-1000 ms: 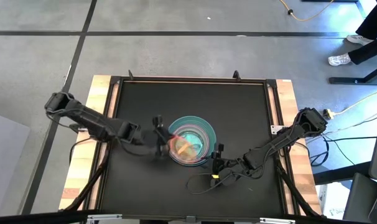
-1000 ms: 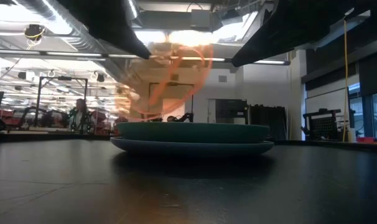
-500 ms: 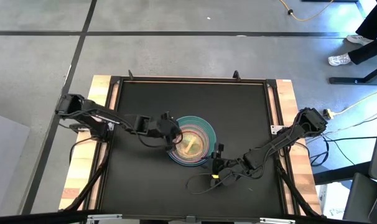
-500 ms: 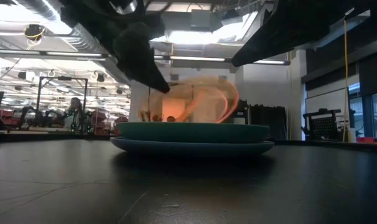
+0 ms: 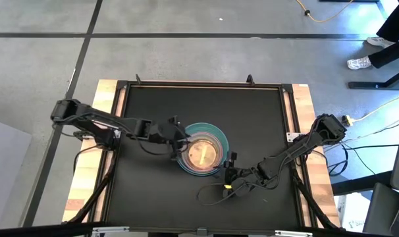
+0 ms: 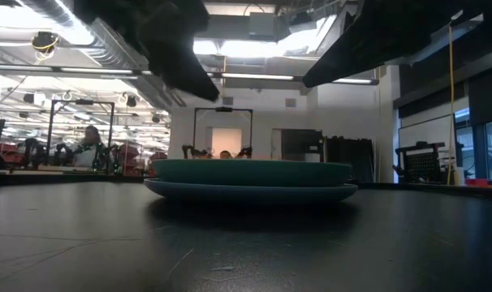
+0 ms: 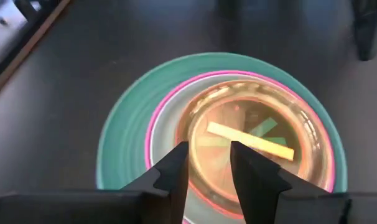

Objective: Stack plastic plates
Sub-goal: Return to Home Position

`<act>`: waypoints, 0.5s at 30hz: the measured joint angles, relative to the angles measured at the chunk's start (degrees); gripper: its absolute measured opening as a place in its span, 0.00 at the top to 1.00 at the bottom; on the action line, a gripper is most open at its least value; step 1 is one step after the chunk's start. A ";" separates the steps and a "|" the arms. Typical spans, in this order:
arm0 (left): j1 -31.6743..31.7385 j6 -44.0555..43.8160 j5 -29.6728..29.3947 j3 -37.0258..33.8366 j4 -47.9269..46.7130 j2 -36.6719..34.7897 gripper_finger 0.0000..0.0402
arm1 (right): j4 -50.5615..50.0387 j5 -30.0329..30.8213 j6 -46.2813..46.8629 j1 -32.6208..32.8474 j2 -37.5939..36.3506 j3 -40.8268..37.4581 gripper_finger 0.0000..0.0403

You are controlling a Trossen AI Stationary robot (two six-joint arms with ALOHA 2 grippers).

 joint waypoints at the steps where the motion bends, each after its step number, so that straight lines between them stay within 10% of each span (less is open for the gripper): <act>1: -0.48 0.55 -0.71 0.00 -0.80 -1.24 0.72 | -0.01 -0.02 0.00 0.00 0.00 0.00 0.65; 15: -7.30 7.96 -6.40 -17.60 14.24 -21.35 0.72 | -5.41 -0.18 -0.77 -0.05 -0.71 0.02 0.65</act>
